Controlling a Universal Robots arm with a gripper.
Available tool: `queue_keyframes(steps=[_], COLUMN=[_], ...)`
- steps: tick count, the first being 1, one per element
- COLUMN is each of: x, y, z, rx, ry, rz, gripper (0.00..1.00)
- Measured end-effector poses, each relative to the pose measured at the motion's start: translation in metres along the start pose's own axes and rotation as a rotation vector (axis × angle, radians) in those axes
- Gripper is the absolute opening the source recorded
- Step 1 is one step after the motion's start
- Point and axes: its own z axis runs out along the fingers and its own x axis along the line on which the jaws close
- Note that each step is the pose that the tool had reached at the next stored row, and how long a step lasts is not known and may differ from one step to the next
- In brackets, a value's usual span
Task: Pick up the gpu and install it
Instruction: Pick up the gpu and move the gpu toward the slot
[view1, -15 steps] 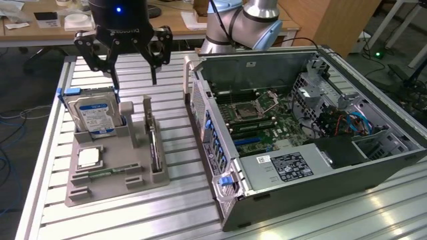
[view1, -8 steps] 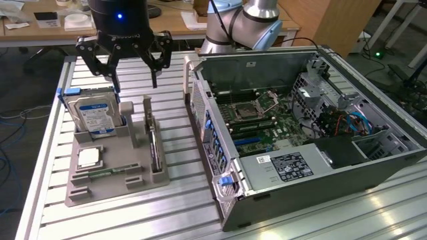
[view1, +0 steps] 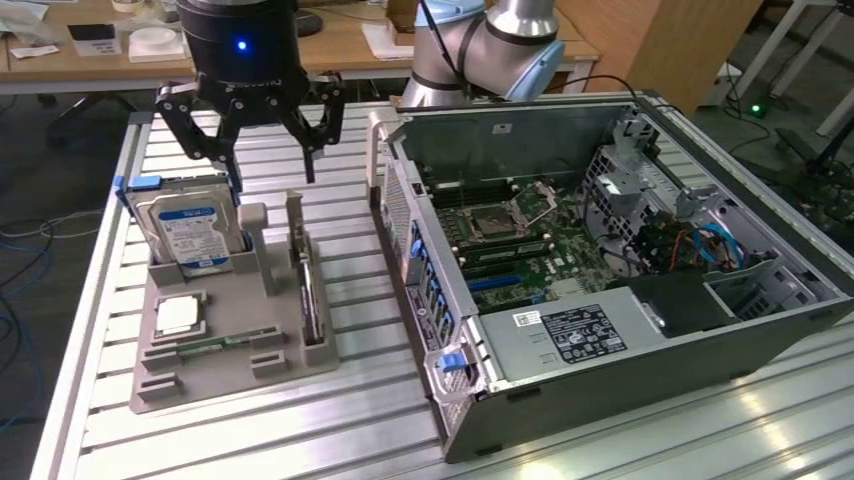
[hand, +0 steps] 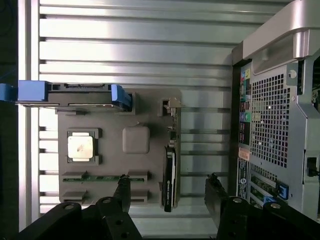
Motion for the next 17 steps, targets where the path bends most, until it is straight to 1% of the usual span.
queue_keyframes(steps=[5, 11, 17], x=[0.0, 0.0, 0.001], y=[-0.0002, -0.0015, -0.0074], z=[0.0044, 0.0146, 0.0211], rx=[0.0, 0.0, 0.0001], ry=[0.0, -0.0001, -0.0002], rz=[0.0, 0.003, 0.004], gripper=[0.71, 0.71, 0.71])
